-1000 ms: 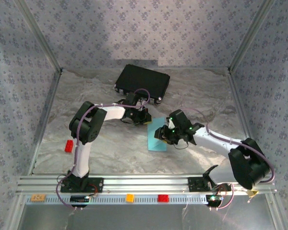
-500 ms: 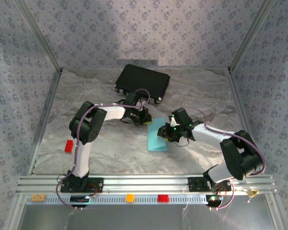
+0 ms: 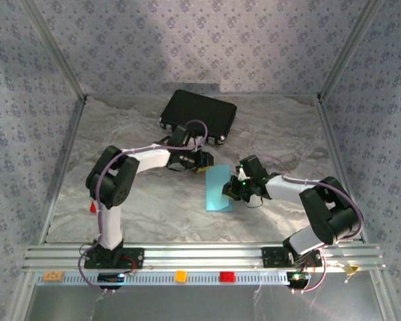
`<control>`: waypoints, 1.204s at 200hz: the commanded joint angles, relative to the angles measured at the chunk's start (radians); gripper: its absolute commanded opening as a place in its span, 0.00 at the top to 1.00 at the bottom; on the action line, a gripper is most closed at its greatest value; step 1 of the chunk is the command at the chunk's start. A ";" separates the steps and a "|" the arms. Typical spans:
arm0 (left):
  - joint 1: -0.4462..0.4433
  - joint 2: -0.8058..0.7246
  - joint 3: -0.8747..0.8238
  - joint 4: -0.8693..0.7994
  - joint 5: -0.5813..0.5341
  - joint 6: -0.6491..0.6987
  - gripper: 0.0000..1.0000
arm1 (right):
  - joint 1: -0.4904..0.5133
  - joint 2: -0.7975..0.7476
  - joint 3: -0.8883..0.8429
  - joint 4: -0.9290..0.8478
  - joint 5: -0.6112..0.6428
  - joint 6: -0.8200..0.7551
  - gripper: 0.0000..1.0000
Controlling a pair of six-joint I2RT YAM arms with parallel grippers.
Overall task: Fold a paper plane with a square sheet of paper (pick it up from the middle)
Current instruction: Fold the triangle a second time at the center of the table.
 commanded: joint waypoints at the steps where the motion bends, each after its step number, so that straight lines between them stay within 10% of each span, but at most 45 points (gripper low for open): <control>1: -0.010 -0.106 -0.023 -0.050 -0.067 0.056 0.59 | 0.004 0.020 -0.006 0.074 0.008 0.054 0.90; 86: -0.046 -0.283 -0.160 -0.007 -0.165 0.119 0.64 | -0.005 0.048 0.024 0.084 -0.015 0.055 0.77; 136: -0.198 -0.410 -0.326 0.183 -0.348 0.250 0.66 | -0.049 0.057 0.044 0.092 -0.080 0.019 0.79; 241: -0.566 -0.343 -0.239 -0.066 -0.690 0.556 0.42 | -0.068 0.069 0.064 0.066 -0.093 0.018 0.83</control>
